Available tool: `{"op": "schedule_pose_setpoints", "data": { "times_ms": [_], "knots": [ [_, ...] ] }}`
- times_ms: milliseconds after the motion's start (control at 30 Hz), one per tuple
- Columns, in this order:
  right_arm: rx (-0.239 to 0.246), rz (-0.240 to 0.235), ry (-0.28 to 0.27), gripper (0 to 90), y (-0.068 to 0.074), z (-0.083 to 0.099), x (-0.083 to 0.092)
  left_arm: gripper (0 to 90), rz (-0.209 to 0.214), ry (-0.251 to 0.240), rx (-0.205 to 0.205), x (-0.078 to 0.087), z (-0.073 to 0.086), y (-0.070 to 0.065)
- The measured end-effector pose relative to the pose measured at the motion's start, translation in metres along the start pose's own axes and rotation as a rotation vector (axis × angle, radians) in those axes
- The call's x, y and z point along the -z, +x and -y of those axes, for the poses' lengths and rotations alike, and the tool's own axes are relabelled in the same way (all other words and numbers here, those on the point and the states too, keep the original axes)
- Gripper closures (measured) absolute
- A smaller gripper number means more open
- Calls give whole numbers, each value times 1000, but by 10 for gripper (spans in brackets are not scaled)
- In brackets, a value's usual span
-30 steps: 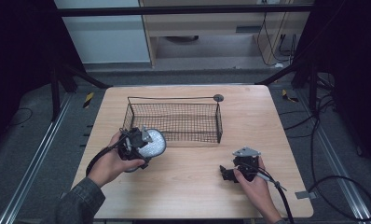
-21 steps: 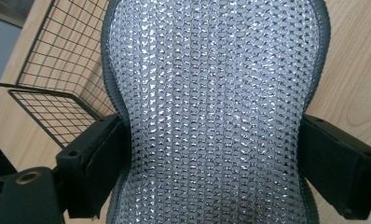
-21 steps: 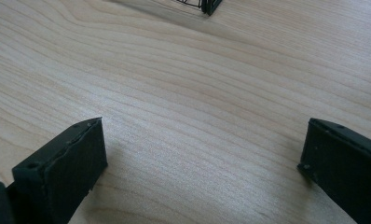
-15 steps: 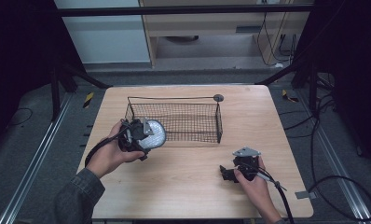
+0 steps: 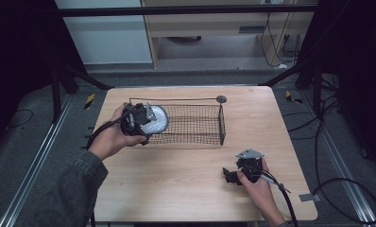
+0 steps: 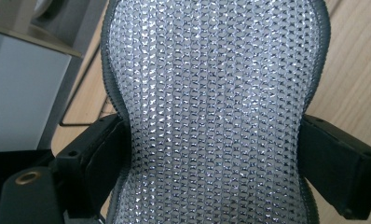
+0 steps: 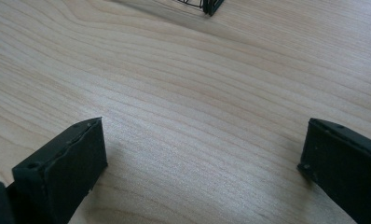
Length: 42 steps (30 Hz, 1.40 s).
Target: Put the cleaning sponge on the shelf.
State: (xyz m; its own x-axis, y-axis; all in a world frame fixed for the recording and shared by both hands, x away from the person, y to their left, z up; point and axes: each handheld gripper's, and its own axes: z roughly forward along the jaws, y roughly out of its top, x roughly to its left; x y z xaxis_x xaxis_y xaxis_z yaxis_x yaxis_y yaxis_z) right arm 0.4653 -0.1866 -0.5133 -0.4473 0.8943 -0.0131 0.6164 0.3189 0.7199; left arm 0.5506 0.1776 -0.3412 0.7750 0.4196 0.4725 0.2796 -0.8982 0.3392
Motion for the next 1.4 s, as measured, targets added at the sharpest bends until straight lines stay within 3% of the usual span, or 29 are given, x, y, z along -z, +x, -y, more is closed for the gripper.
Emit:
{"op": "schedule_pose_setpoints", "data": {
  "times_ms": [267, 467, 733, 867, 1267, 1400],
  "knots": [
    [11, -7, -1, 4, -1, 0, 0, 114, -19, 30, -30, -8, -15, 11],
    [11, -11, 0, 4, -1, 1, 1, 113, -19, 23, -54, -17, -22, 13],
    [4, -14, -3, 5, -1, 1, 1, 112, -23, 23, -43, -26, -24, 25],
    [1, -15, -4, 5, 0, 1, 1, 113, -31, 17, -61, -29, -27, 31],
    [1, -14, -4, 5, 0, 1, 1, 113, -70, 16, -112, -31, -29, 32],
    [3, -13, -3, 5, 0, 1, 1, 113, -69, 16, -112, -31, -27, 33]
  ]
}}
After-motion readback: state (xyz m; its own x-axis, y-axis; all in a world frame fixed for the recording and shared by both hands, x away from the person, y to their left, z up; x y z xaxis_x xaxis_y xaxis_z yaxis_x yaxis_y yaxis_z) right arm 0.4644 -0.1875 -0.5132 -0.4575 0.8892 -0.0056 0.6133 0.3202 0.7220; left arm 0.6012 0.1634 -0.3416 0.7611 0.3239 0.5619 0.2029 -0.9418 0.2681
